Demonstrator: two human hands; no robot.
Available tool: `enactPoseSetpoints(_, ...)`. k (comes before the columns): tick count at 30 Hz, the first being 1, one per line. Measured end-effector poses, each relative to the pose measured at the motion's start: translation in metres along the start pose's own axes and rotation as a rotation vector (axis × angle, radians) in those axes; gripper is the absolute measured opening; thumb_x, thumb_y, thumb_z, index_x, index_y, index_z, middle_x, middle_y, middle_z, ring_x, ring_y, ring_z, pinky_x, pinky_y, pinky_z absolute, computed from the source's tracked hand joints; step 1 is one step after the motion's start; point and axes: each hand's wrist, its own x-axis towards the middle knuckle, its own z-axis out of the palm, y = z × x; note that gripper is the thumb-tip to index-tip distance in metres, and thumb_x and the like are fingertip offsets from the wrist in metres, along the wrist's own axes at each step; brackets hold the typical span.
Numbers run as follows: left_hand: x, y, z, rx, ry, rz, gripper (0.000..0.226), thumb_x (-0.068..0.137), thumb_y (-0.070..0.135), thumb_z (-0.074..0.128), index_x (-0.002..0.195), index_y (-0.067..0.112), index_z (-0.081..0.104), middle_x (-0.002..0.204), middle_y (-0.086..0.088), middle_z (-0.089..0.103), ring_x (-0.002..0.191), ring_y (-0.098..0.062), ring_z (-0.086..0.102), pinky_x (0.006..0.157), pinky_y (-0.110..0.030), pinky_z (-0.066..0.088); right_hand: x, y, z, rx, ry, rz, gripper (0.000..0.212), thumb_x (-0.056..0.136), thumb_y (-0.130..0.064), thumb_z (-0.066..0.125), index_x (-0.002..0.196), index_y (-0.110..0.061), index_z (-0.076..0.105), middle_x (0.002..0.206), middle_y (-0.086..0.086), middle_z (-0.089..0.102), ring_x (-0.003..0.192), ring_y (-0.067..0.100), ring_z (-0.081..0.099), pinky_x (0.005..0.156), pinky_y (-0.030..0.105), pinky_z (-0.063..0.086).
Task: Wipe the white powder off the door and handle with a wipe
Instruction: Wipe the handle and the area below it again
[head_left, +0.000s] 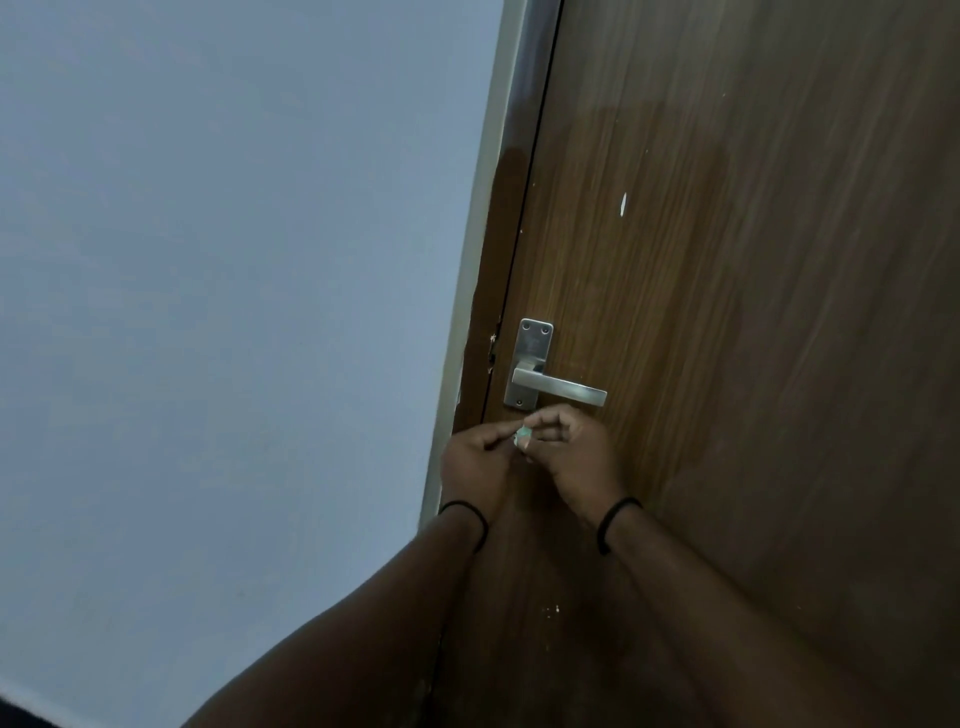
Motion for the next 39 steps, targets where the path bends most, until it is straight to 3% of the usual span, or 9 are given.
enactPoseSetpoints(4, 0.007, 0.017, -0.006, 0.098, 0.072, 0.108, 0.014, 0.086, 0.018, 0.070, 0.096, 0.025, 0.076, 0.084, 0.017, 0.070, 0.080, 0.009, 0.063, 0.065, -0.002, 0.045, 0.003, -0.022, -0.002, -0.266, 0.017, -0.157, 0.023, 0.084, -0.005, 0.071, 0.106, -0.010, 0.072, 0.097, 0.004, 0.073, 0.085, 0.013, 0.068, 0.078, 0.027, 0.057)
enactPoseSetpoints(9, 0.023, 0.019, -0.011, 0.225, 0.198, 0.091, 0.011, 0.086, 0.025, 0.069, 0.097, 0.025, 0.073, 0.087, 0.014, 0.069, 0.081, 0.003, 0.062, 0.069, -0.008, 0.042, 0.039, -0.059, -0.008, -0.635, 0.172, -0.519, 0.014, 0.088, -0.016, 0.068, 0.101, -0.019, 0.069, 0.098, -0.007, 0.065, 0.088, 0.005, 0.058, 0.074, 0.016, 0.045)
enactPoseSetpoints(11, 0.027, 0.015, -0.009, 0.292, 0.187, 0.107, 0.009, 0.088, 0.024, 0.066, 0.095, 0.025, 0.073, 0.085, 0.015, 0.067, 0.079, 0.000, 0.061, 0.069, -0.009, 0.042, 0.067, -0.067, -0.010, -0.693, 0.197, -0.517, 0.011, 0.087, -0.014, 0.069, 0.097, -0.018, 0.069, 0.097, -0.005, 0.063, 0.087, 0.007, 0.056, 0.069, 0.011, 0.038)
enactPoseSetpoints(15, 0.033, 0.002, -0.006, 0.346, 0.192, 0.076, 0.011, 0.091, 0.023, 0.062, 0.093, 0.023, 0.072, 0.088, 0.009, 0.070, 0.075, -0.001, 0.056, 0.064, -0.007, 0.036, 0.108, -0.060, -0.006, -0.811, 0.159, -0.493, 0.006, 0.084, -0.007, 0.068, 0.086, -0.010, 0.073, 0.098, 0.005, 0.066, 0.089, 0.013, 0.058, 0.074, 0.021, 0.043)
enactPoseSetpoints(21, 0.038, -0.014, -0.006, 0.389, 0.198, 0.048, 0.014, 0.091, 0.020, 0.059, 0.094, 0.020, 0.072, 0.091, 0.003, 0.072, 0.075, -0.003, 0.055, 0.061, -0.006, 0.032, 0.112, -0.044, -0.007, -0.999, -0.097, -0.608, 0.005, 0.083, -0.008, 0.070, 0.082, -0.009, 0.075, 0.092, 0.009, 0.067, 0.090, 0.021, 0.060, 0.072, 0.025, 0.039)
enactPoseSetpoints(27, 0.037, -0.020, -0.012, 0.395, 0.189, 0.047, 0.016, 0.094, 0.020, 0.054, 0.097, 0.019, 0.071, 0.094, 0.002, 0.072, 0.080, -0.008, 0.060, 0.064, -0.006, 0.034, 0.105, -0.056, -0.034, -0.913, 0.137, -0.670, 0.013, 0.089, -0.008, 0.064, 0.095, -0.011, 0.075, 0.098, 0.005, 0.071, 0.092, 0.016, 0.062, 0.081, 0.023, 0.040)
enactPoseSetpoints(31, 0.037, -0.015, -0.005, 0.396, 0.197, 0.076, 0.020, 0.096, 0.021, 0.051, 0.107, 0.019, 0.069, 0.102, 0.001, 0.071, 0.087, -0.009, 0.060, 0.074, -0.016, 0.040, 0.118, -0.078, -0.008, -1.146, -0.155, -0.776, 0.026, 0.095, -0.004, 0.052, 0.111, -0.012, 0.070, 0.113, 0.006, 0.068, 0.105, 0.023, 0.057, 0.093, 0.034, 0.043)
enactPoseSetpoints(34, 0.037, -0.010, -0.001, 0.379, 0.212, 0.088, 0.023, 0.097, 0.021, 0.050, 0.112, 0.019, 0.067, 0.107, 0.001, 0.071, 0.096, -0.014, 0.064, 0.079, -0.020, 0.043, 0.126, -0.085, 0.006, -1.361, -0.276, -0.859, 0.028, 0.095, -0.004, 0.052, 0.114, -0.014, 0.069, 0.114, 0.004, 0.066, 0.108, 0.022, 0.054, 0.091, 0.029, 0.043)
enactPoseSetpoints(39, 0.035, -0.003, -0.001, 0.376, 0.191, 0.099, 0.024, 0.098, 0.022, 0.050, 0.116, 0.017, 0.066, 0.109, -0.001, 0.071, 0.099, -0.015, 0.064, 0.081, -0.020, 0.044, 0.112, -0.056, -0.021, -0.988, 0.097, -0.659, 0.018, 0.093, -0.007, 0.054, 0.097, -0.015, 0.070, 0.097, 0.004, 0.062, 0.087, 0.014, 0.057, 0.074, 0.022, 0.039)
